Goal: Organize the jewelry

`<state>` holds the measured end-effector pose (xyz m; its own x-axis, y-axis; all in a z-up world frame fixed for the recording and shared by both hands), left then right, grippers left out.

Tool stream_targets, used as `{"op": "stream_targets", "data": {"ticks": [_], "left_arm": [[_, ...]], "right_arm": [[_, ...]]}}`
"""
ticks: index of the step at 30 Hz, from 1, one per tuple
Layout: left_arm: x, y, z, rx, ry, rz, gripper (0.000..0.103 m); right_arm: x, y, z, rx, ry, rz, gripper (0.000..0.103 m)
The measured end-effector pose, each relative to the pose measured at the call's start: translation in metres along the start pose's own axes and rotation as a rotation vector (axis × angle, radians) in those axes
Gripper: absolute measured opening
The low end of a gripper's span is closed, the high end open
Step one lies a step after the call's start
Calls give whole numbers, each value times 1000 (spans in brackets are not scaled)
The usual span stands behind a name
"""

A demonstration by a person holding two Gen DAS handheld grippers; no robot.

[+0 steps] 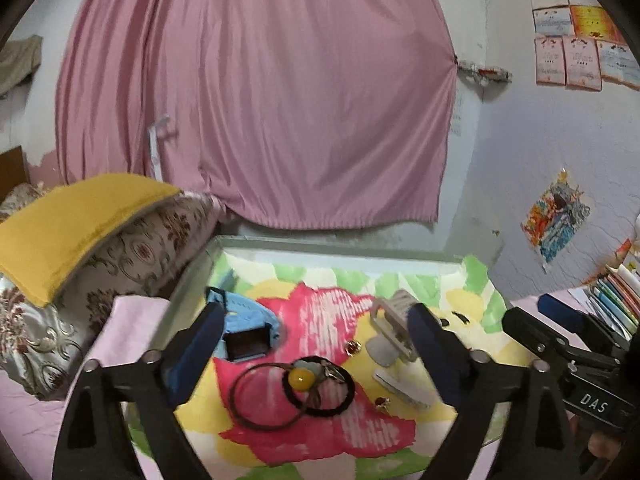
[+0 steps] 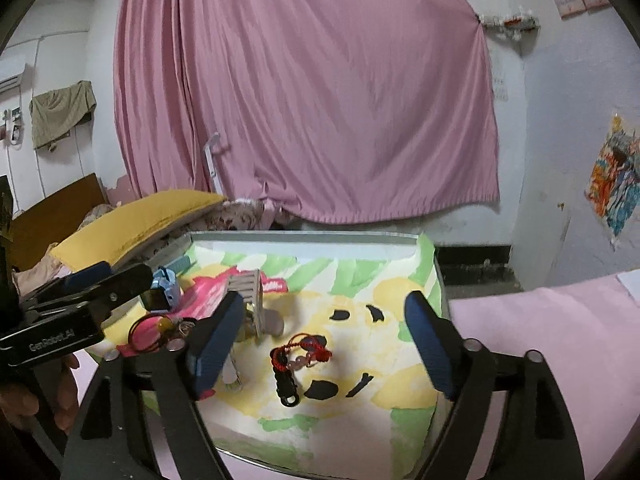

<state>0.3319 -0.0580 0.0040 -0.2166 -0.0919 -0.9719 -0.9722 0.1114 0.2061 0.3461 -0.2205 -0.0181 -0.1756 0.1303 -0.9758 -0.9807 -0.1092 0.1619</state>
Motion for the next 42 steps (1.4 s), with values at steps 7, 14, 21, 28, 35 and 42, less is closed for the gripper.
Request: {"op": "stream_targets", "data": {"ticks": [7, 14, 21, 28, 35, 42], "left_arm": [[-2, 18, 10, -31, 10, -47, 102], [-8, 37, 14, -28, 23, -100, 102], [-12, 64, 18, -46, 14, -132, 102], [-9, 92, 20, -49, 10, -141, 102], [-3, 116, 23, -56, 5, -134, 102], [6, 141, 27, -62, 9, -133, 102]], "right_arm": [[-12, 15, 4, 2, 16, -70, 92], [-22, 33, 9, -10, 20, -132, 101], [-30, 59, 15, -18, 13, -161, 101], [-28, 85, 21, -33, 9, -167, 101], [-21, 114, 27, -43, 13, -156, 101], [-16, 133, 31, -53, 25, -135, 101]]}}
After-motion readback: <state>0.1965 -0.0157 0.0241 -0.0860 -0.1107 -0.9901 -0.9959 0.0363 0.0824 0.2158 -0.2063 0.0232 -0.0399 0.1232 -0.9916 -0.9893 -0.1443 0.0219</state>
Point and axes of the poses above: each gripper's, at about its wrist camera, not at the fingertips, and y roughly against the way its jaws point, z to its left, x to its underside, the point moved 10 cm from there along -y, roughly the way its jaws point, and after that the axes turned 15 degrees about -z, right-handed, at the moved point
